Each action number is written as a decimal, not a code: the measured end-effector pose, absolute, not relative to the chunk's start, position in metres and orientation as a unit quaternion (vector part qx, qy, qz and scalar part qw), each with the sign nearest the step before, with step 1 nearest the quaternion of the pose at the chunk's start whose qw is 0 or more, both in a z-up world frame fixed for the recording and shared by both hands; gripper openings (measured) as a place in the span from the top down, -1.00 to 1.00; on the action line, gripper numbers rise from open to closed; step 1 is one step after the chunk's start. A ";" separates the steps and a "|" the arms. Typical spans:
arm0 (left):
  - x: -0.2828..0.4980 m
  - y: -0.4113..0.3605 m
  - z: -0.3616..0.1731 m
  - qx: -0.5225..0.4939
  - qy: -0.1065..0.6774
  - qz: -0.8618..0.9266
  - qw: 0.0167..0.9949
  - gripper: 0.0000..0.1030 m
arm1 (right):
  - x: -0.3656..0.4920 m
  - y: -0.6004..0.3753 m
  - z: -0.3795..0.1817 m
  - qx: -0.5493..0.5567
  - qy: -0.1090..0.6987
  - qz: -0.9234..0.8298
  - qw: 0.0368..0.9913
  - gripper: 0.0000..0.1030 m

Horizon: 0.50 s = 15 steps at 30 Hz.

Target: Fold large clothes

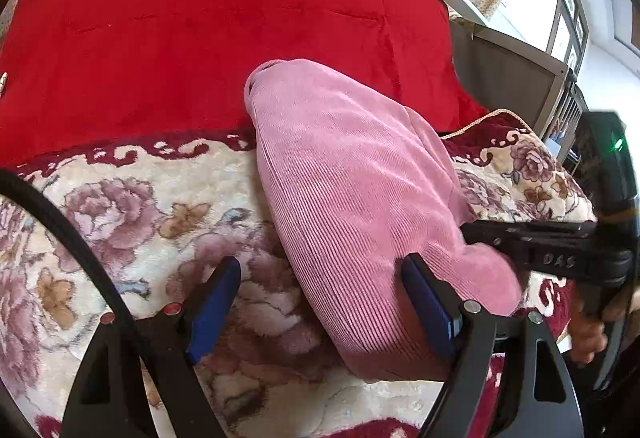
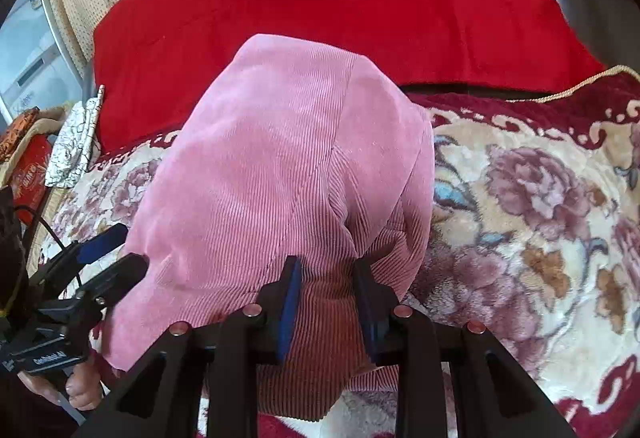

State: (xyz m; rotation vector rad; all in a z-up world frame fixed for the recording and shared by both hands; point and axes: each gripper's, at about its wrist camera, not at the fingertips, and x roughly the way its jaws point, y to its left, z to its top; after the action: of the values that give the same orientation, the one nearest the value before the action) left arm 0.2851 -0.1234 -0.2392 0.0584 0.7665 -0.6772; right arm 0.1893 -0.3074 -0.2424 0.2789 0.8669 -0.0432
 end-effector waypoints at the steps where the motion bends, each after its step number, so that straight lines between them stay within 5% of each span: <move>1: 0.285 -0.123 -0.239 0.029 0.367 -0.322 0.872 -0.62 | 0.190 -0.306 -0.236 0.127 0.421 -0.023 0.898 0.40; 9: 0.287 -0.121 -0.240 0.027 0.371 -0.323 0.871 -0.62 | 0.219 -0.300 -0.197 0.100 0.397 -0.028 0.912 0.40; 15: 0.289 -0.121 -0.236 0.029 0.375 -0.329 0.866 -0.62 | 0.235 -0.315 -0.248 0.175 0.416 -0.017 0.892 0.38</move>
State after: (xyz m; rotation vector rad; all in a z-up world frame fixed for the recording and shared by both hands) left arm 0.2888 -0.1209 -0.2356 0.0597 0.7846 -0.6896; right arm 0.2351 -0.3153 -0.2478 0.3640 0.8633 -0.0350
